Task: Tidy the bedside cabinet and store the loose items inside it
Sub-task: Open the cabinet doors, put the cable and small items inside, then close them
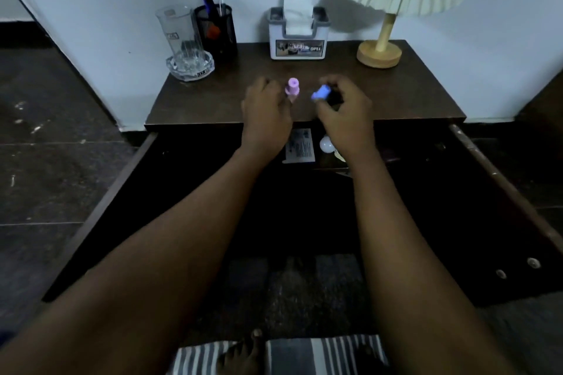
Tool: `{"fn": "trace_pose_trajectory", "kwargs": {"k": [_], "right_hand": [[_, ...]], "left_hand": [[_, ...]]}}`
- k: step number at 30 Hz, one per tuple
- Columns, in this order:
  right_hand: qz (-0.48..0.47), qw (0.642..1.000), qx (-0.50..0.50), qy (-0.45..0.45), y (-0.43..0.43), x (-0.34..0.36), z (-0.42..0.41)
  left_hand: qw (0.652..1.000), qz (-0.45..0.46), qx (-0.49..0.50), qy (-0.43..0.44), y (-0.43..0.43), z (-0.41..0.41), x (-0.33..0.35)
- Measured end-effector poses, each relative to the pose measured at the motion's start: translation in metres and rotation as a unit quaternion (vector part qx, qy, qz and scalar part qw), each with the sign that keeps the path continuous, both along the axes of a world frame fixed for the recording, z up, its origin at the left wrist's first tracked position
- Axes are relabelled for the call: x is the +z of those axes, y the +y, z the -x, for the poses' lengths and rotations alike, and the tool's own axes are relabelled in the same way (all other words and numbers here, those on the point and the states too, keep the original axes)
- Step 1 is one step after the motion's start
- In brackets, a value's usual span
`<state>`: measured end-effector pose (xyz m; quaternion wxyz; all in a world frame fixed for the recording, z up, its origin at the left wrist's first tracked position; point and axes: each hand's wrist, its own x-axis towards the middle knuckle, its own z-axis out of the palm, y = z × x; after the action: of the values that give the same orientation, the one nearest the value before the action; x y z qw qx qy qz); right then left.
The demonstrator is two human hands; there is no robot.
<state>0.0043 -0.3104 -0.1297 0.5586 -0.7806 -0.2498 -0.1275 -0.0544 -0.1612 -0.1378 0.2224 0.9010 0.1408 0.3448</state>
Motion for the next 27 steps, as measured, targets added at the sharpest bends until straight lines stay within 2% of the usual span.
{"fn": "trace_pose_trajectory", "kwargs": {"k": [2, 3, 4, 5, 7, 9, 12, 14, 16, 18, 20, 27], "right_hand": [[-0.065, 0.989, 0.094, 0.095, -0.023, -0.013, 0.023], [-0.050, 0.971, 0.159, 0.169, -0.035, -0.023, 0.035], [-0.003, 0.945, 0.219, 0.242, -0.044, -0.035, 0.043], [0.071, 0.921, 0.251, 0.291, -0.048, -0.048, 0.047], [0.197, 0.914, 0.232, 0.270, -0.039, -0.074, 0.037], [0.214, 0.939, 0.155, 0.221, -0.011, -0.092, 0.016], [0.199, 0.965, 0.089, 0.144, 0.033, -0.100, -0.014], [0.258, 0.956, 0.065, 0.124, 0.060, -0.107, -0.037], [0.321, 0.934, 0.052, 0.145, 0.082, -0.113, -0.053], [0.346, 0.924, 0.066, 0.149, 0.096, -0.120, -0.060], [0.363, 0.914, 0.088, 0.156, 0.103, -0.128, -0.064], [0.407, 0.894, 0.109, 0.151, 0.104, -0.124, -0.068]], "left_hand": [[0.982, 0.084, 0.053, -0.160, -0.017, 0.022, -0.016], [0.962, 0.146, 0.087, -0.212, -0.029, 0.037, -0.032], [0.949, 0.186, 0.115, -0.225, -0.041, 0.052, -0.051], [0.950, 0.206, 0.127, -0.200, -0.050, 0.064, -0.072], [0.960, 0.230, 0.123, -0.104, -0.050, 0.075, -0.117], [0.957, 0.248, 0.147, -0.019, -0.032, 0.068, -0.152], [0.972, 0.183, 0.133, 0.067, 0.000, 0.040, -0.172], [0.975, 0.151, 0.130, 0.099, 0.019, 0.017, -0.179], [0.966, 0.186, 0.136, 0.117, 0.035, -0.001, -0.185], [0.946, 0.223, 0.165, 0.165, 0.041, -0.012, -0.185], [0.926, 0.219, 0.210, 0.226, 0.039, -0.019, -0.183], [0.910, 0.256, 0.239, 0.223, 0.032, -0.030, -0.185]]}}
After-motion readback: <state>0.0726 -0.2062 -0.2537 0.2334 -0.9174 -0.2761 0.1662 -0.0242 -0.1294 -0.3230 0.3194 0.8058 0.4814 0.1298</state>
